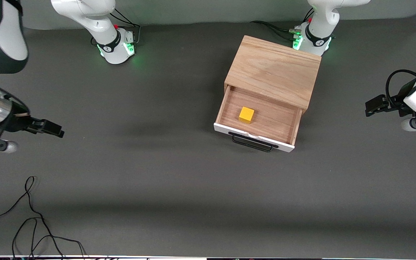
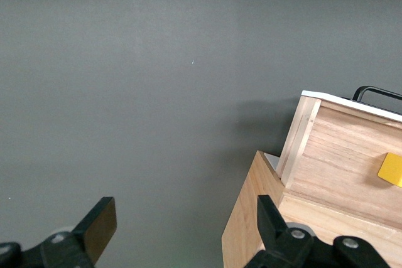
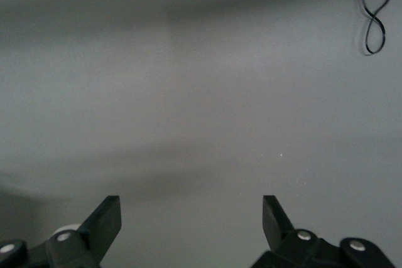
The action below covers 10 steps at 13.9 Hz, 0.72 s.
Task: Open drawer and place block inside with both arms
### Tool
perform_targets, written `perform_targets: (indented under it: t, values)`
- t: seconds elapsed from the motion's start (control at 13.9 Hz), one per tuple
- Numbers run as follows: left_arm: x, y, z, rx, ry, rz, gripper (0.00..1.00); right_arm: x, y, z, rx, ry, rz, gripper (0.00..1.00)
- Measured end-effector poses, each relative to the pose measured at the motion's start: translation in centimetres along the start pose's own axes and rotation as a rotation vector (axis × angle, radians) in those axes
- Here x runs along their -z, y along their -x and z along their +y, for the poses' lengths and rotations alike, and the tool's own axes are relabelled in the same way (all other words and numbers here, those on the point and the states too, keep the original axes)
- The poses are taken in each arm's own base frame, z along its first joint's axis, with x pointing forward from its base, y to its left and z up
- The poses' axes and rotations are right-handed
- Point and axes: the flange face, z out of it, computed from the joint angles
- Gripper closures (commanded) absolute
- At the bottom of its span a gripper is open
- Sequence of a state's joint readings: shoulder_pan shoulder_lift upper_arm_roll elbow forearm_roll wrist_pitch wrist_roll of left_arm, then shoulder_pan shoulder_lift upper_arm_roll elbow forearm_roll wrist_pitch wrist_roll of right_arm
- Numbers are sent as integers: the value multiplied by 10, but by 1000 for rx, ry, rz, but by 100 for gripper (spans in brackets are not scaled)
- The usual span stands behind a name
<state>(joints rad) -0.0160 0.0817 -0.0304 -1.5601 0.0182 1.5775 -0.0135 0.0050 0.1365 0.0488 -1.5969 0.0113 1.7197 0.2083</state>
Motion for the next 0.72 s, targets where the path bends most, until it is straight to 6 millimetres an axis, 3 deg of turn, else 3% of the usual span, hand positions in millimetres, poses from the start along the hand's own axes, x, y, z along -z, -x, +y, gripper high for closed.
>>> perform_targets:
  t: [0.72]
  values:
    - [-1, 0, 0, 0, 0, -1, 0, -9, -4, 7, -9, 6, -3, 0]
